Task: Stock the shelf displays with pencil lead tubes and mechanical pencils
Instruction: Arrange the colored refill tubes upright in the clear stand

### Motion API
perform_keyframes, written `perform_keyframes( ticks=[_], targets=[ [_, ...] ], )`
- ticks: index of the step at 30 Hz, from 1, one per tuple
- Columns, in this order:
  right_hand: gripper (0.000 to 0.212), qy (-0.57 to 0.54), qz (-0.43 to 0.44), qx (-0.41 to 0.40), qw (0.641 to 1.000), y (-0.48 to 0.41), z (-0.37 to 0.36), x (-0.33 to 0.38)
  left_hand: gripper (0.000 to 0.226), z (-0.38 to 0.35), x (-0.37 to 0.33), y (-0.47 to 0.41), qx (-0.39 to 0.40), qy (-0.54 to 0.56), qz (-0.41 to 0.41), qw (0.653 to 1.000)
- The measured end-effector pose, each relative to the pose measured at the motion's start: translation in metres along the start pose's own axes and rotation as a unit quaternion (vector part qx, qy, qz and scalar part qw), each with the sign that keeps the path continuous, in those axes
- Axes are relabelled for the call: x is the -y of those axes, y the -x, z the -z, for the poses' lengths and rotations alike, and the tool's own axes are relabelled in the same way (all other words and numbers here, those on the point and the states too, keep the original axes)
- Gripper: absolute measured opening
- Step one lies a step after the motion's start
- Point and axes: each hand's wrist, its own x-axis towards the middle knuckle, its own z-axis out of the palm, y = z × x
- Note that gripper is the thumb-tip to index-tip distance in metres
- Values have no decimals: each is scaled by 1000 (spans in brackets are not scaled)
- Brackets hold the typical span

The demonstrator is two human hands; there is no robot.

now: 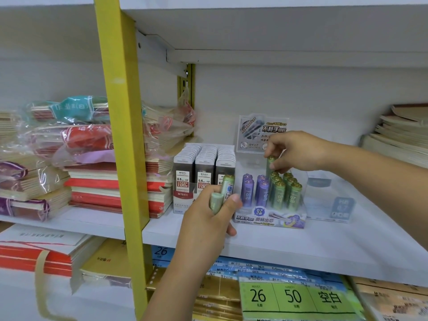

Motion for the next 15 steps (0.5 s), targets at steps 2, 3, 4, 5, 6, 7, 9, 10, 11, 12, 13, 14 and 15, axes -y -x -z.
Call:
perform_keyframes(
  ticks=[2,3,4,5,6,7,9,10,11,12,13,14,15],
  targets=[
    [19,45,7,-1,999,0,-3,-1,15,0,0,0,1,1,-1,1000],
    [16,54,8,5,999,0,-3,-1,15,0,0,0,1,0,0,1000],
    [13,55,6,15,998,0,-3,0,15,0,0,0,2,-2,1,1000],
    [11,62,6,26,998,-1,-1,2,14,0,0,0,3,-3,2,1000],
    [12,85,9,36,996,-2,0,4,14,0,0,0,5,-2,3,1000],
    [13,117,16,41,992,-3,1,6,13,1,0,-1,7,0,5,1000],
    [16,163,31,47,985,-5,0,8,12,2,0,0,11,2,10,1000],
    [17,173,31,53,983,-5,-1,7,10,2,-1,0,12,4,13,1000],
    [18,178,26,59,982,-5,-2,7,9,3,-1,0,13,6,16,1000],
    [18,181,17,64,981,-3,-2,7,9,3,-1,0,14,8,19,1000],
    [18,184,11,66,981,0,-2,8,9,3,-1,0,15,9,22,1000],
    [20,188,12,62,980,3,-2,9,9,3,-1,0,15,11,25,1000],
    [22,189,18,45,981,7,-1,11,10,4,-2,1,15,17,28,999]
  ],
)
